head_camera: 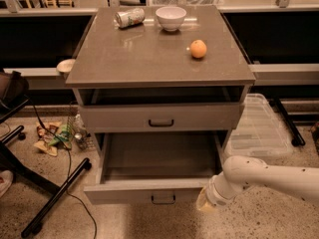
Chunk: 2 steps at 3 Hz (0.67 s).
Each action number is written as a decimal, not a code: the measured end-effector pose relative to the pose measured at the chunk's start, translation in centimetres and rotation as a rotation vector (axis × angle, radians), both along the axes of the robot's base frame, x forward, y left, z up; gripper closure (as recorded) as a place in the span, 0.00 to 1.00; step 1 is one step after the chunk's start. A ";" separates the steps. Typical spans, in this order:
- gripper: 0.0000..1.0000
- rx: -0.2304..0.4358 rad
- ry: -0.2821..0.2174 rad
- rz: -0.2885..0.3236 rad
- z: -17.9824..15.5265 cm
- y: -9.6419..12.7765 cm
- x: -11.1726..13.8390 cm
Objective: Close middle drawer
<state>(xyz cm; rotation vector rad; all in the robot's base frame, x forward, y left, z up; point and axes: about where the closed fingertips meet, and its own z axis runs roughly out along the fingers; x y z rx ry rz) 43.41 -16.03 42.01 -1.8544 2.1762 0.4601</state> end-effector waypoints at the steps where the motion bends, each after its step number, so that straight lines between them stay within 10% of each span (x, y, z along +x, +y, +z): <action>1: 0.82 0.000 0.000 0.000 0.0 0.0 0.0; 2: 0.58 0.000 0.001 0.001 0.0 0.0 -0.1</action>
Offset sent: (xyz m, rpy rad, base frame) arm -0.0065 0.0013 0.0009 -0.0034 0.0078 0.0026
